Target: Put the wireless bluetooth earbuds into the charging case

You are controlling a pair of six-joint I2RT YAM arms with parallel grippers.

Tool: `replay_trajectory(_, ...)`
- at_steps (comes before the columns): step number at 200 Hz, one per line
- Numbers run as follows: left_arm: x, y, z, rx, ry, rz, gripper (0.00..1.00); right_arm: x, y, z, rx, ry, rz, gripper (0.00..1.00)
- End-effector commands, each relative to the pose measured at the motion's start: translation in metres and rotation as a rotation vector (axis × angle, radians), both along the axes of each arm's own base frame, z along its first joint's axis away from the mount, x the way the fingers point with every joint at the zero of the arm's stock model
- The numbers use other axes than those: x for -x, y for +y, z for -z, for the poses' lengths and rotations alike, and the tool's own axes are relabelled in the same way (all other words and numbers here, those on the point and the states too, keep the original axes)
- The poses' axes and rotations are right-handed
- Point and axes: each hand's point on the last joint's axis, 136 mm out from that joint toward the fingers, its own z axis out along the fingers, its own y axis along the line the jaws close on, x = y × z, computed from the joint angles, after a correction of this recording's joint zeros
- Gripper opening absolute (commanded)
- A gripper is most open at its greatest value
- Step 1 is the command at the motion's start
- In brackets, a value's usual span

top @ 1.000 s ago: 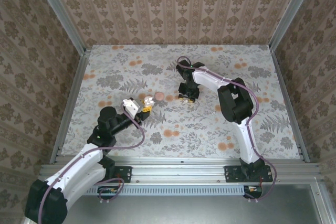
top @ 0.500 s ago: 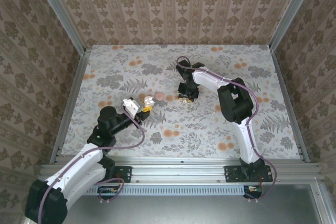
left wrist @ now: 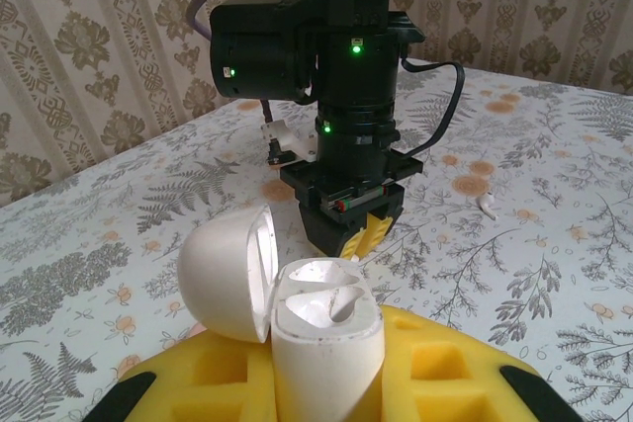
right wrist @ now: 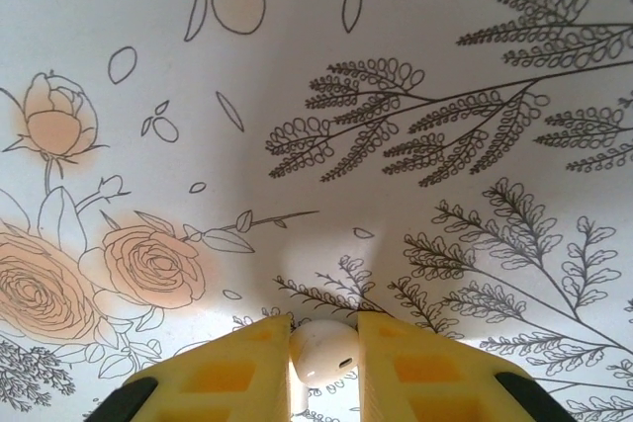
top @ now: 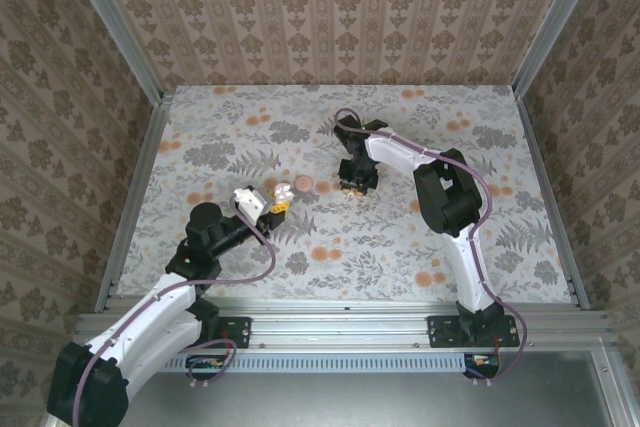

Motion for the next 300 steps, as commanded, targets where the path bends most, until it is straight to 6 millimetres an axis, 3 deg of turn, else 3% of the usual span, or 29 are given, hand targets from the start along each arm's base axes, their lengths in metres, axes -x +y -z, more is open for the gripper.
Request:
replay_trajectory(1, -0.006, 0.003, -0.015, 0.012, -0.036, -0.025, 0.08, 0.004, 0.000, -0.009, 0.009, -0.029, -0.010, 0.21)
replay_trajectory(69, -0.015, -0.001, 0.001, 0.012, 0.043, -0.035, 0.08, 0.002, 0.010, -0.030, -0.090, -0.199, -0.016, 0.20)
replay_trajectory(95, -0.019, -0.005, 0.010, 0.016, 0.076, -0.026, 0.08, 0.003, 0.023, -0.037, -0.174, -0.288, -0.042, 0.19)
replay_trajectory(126, -0.025, -0.010, 0.024, 0.016, 0.127, -0.023, 0.08, 0.012, 0.027, -0.041, -0.221, -0.365, -0.062, 0.19)
replay_trajectory(200, -0.037, -0.028, 0.063, 0.024, 0.196, 0.034, 0.08, 0.037, 0.044, -0.071, -0.328, -0.584, -0.204, 0.19)
replay_trajectory(257, -0.039, -0.046, 0.067, 0.062, 0.204, 0.128, 0.07, 0.049, 0.069, -0.108, -0.433, -0.774, -0.314, 0.19)
replay_trajectory(300, -0.036, -0.048, 0.065, 0.054, 0.197, 0.152, 0.07, 0.059, 0.075, -0.137, -0.478, -0.908, -0.356, 0.18)
